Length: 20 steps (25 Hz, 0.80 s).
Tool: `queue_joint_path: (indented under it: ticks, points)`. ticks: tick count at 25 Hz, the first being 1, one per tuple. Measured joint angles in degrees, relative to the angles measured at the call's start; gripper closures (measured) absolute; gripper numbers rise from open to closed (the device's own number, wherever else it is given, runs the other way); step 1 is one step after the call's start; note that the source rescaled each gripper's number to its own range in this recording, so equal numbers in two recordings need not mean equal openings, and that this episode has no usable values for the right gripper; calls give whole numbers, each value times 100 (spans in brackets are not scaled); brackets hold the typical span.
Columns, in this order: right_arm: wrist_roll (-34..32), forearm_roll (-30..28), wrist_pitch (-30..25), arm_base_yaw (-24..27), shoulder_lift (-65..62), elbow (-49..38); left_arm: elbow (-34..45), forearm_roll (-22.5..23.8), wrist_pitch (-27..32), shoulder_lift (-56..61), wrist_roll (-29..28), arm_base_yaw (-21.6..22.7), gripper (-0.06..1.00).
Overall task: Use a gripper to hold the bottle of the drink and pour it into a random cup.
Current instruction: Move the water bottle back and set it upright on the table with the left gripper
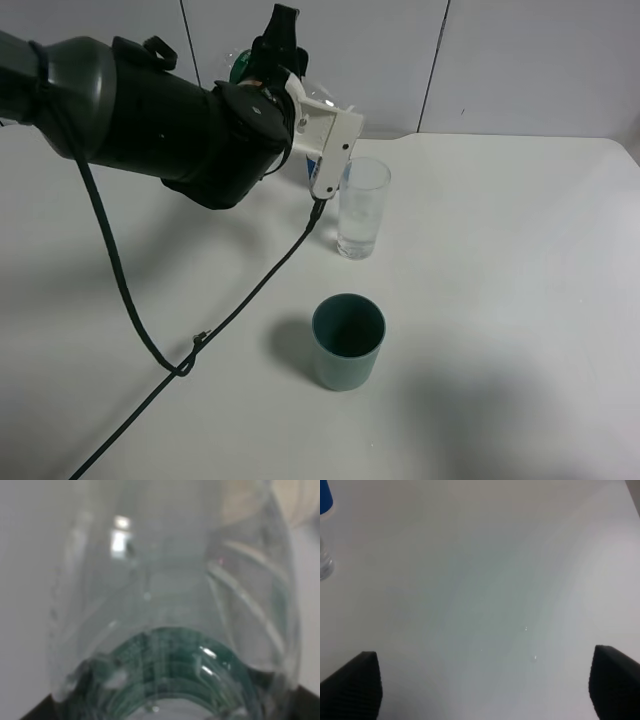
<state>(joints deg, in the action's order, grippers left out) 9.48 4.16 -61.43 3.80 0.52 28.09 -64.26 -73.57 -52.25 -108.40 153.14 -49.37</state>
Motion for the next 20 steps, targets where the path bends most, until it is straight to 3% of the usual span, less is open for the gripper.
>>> queue_joint_path:
  ticks: [9,15,20]
  points:
    - [0,0,0,0,0,0,-4,0,239,326,-963,0,94]
    - [0,0,0,0,0,0,-4,20,799,818,-2529,0,94]
    - [0,0,0,0,0,0,-4,240,1316,1215,-4221,0,94]
